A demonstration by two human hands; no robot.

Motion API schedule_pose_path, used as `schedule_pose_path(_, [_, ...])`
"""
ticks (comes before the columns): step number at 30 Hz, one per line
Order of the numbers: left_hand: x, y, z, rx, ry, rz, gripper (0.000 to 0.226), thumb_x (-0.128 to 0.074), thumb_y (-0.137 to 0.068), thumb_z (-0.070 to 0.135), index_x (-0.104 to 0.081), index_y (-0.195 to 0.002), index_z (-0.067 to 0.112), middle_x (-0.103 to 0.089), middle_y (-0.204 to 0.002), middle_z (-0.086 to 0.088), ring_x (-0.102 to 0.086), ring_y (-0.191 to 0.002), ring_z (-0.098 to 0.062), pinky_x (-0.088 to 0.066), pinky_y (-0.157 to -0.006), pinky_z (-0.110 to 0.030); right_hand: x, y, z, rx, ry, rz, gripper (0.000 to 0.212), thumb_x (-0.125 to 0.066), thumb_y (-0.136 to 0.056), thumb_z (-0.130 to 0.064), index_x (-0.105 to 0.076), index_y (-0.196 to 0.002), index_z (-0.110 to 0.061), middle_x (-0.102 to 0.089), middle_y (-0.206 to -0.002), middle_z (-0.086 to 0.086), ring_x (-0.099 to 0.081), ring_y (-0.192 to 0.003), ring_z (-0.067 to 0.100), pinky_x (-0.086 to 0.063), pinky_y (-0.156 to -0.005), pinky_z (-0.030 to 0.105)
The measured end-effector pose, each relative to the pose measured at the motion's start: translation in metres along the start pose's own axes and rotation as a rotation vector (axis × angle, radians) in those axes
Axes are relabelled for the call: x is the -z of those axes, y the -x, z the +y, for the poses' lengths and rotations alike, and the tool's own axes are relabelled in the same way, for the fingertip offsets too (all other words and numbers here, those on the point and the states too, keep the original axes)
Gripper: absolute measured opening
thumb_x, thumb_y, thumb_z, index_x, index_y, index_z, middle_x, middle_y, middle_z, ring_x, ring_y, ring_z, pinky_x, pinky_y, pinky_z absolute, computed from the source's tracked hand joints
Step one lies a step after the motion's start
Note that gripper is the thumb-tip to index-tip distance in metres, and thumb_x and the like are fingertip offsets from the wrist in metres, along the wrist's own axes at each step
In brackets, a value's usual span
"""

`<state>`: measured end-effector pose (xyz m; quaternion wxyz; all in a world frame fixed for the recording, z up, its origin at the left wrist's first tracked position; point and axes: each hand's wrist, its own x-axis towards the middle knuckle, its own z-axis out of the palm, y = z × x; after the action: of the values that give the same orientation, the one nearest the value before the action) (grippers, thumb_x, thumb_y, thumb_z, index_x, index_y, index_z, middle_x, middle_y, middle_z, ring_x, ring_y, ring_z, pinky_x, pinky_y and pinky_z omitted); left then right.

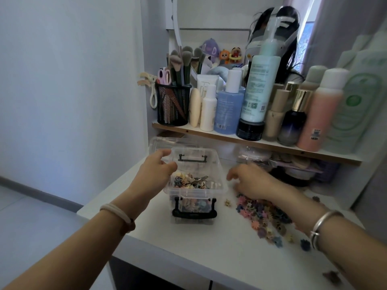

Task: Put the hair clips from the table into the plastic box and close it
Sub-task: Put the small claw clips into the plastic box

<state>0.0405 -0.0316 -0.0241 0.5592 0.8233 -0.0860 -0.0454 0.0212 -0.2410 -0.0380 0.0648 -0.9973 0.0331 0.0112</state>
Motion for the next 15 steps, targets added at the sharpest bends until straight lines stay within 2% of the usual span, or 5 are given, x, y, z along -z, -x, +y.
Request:
schedule_pose_path(5, [0.001, 0.001, 0.0, -0.002, 0.001, 0.003, 0.046, -0.045, -0.093, 0.01, -0.039, -0.139, 0.013, -0.054, -0.125, -0.025, -0.052, -0.115, -0.041, -0.042, -0.096, -0.041, -0.003, -0.003, 0.006, 0.023, -0.022, 0.012, 0.026, -0.051, -0.086, -0.001, -0.07, -0.099, -0.014, -0.067, -0.108, 0.004, -0.056, -0.103, 0.016, -0.043, -0.087, 0.021])
schedule_pose_path(7, [0.001, 0.001, 0.0, 0.0, 0.007, 0.0, 0.046, -0.045, -0.093, 0.01, -0.039, -0.139, 0.013, -0.053, -0.127, -0.026, -0.052, -0.116, -0.041, -0.042, -0.097, -0.042, 0.005, -0.002, 0.001, 0.04, -0.093, 0.147, 0.024, -0.051, -0.088, -0.002, -0.07, -0.099, -0.013, -0.067, -0.104, 0.002, -0.058, -0.095, 0.013, -0.044, -0.084, 0.021])
schedule_pose_path(10, [0.001, 0.001, 0.0, -0.006, 0.012, 0.004, 0.046, -0.045, -0.093, 0.01, -0.039, -0.139, 0.013, -0.054, -0.125, -0.025, -0.053, -0.115, -0.041, -0.043, -0.094, -0.041, 0.03, 0.007, -0.02, 0.12, -0.398, 0.456, 0.015, -0.059, -0.088, -0.01, -0.069, -0.099, -0.013, -0.061, -0.087, -0.009, -0.055, -0.081, 0.004, -0.045, -0.074, 0.013])
schedule_pose_path(12, [0.0, 0.001, 0.0, -0.005, 0.008, -0.001, 0.046, -0.044, -0.093, 0.01, -0.038, -0.139, 0.013, -0.054, -0.125, -0.024, -0.053, -0.115, -0.04, -0.043, -0.091, -0.039, 0.046, 0.014, -0.034, 0.238, -0.554, 0.424, 0.017, -0.065, -0.084, -0.018, -0.068, -0.101, -0.019, -0.059, -0.086, -0.017, -0.057, -0.079, -0.002, -0.043, -0.072, 0.007])
schedule_pose_path(15, [0.0, 0.002, 0.0, -0.014, -0.006, 0.004, 0.047, -0.044, -0.094, 0.012, -0.037, -0.14, 0.013, -0.054, -0.124, -0.024, -0.054, -0.11, -0.037, -0.04, -0.087, -0.034, 0.052, 0.014, -0.034, 0.234, -0.467, 0.333, 0.027, -0.063, -0.086, -0.024, -0.064, -0.113, -0.021, -0.057, -0.103, -0.017, -0.056, -0.093, 0.002, -0.041, -0.085, 0.017])
